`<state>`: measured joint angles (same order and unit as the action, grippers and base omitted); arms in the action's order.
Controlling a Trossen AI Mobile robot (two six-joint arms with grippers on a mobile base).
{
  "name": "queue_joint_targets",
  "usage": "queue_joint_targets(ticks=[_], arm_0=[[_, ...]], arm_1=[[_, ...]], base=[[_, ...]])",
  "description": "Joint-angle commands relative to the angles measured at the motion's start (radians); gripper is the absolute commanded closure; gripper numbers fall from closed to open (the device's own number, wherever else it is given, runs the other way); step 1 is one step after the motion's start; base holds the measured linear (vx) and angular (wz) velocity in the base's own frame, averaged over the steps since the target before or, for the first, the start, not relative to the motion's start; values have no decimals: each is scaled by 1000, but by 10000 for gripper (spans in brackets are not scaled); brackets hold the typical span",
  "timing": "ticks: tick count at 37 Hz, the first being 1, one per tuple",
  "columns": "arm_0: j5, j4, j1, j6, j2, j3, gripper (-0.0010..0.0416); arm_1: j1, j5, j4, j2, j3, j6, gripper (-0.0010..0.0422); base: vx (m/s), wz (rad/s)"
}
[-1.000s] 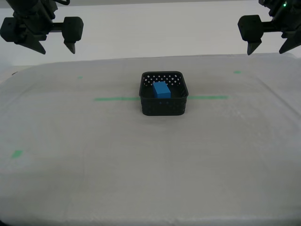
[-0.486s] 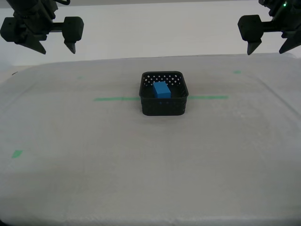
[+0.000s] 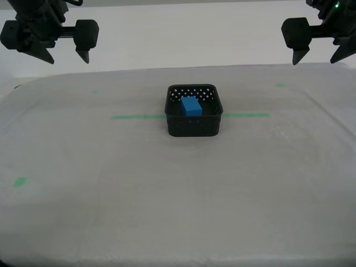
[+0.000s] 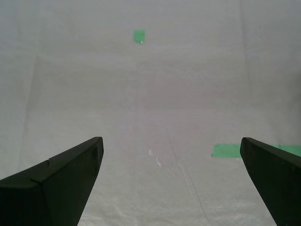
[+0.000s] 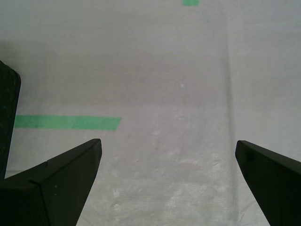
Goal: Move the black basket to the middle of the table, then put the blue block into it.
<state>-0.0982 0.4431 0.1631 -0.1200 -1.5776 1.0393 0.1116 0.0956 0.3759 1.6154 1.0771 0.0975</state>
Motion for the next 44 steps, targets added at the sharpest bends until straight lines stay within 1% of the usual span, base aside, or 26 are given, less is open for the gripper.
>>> queue_joint_targets(ticks=[1, 44], arm_0=[[-1, -2, 0, 0, 0, 0, 7], [-1, -2, 0, 0, 0, 0, 7]], arm_1=[[0, -2, -1, 0, 1, 0, 12], [0, -2, -2, 0, 0, 0, 12]], base=[[0, 0], [0, 0]])
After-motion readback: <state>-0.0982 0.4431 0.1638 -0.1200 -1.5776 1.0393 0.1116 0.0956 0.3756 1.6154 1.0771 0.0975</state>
